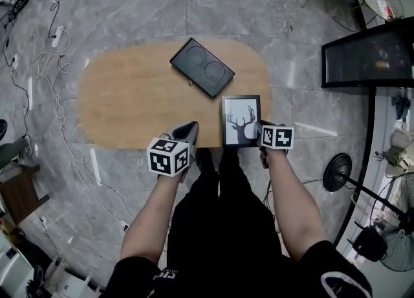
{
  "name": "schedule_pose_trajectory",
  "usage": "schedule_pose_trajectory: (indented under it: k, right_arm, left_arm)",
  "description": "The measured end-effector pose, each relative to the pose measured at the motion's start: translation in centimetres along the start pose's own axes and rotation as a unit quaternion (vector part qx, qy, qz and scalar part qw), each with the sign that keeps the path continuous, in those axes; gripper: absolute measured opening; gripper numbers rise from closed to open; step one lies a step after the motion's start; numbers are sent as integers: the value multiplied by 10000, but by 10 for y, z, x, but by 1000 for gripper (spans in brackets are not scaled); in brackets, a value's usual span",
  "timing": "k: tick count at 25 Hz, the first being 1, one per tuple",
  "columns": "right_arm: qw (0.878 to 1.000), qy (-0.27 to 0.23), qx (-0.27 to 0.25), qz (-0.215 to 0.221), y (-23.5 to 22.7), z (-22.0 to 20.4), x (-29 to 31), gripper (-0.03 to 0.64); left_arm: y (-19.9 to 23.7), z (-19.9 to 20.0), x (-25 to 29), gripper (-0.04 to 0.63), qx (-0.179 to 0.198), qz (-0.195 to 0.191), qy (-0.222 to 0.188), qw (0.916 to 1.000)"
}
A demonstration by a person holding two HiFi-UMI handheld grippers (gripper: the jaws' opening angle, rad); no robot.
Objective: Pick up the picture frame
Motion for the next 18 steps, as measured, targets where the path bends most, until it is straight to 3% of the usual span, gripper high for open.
schedule_pose_trajectory:
  k: [7,15,18]
  right_arm:
    - [9986,-433,-31,304,15,32,0,72]
    - [9931,-766,-191,871,46,55,-14,71]
    - [9893,-964,-255,1065,61,66,-34,71]
  left_arm:
    - [4,-5,26,11,86,-429,119,9990]
    - [0,-10,40,192,-318,-895,106,9954]
    - [-5,-6,34,213,-386,-926,74,9949]
Point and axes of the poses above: the fingertips, and each gripper's own axes: x forward along the fingers, y to its left, z out of its top, the point moved 5 cm from there along -x, backward along the fingers, and after that the axes turned 4 degrees about -z, right-handed, at the moved point
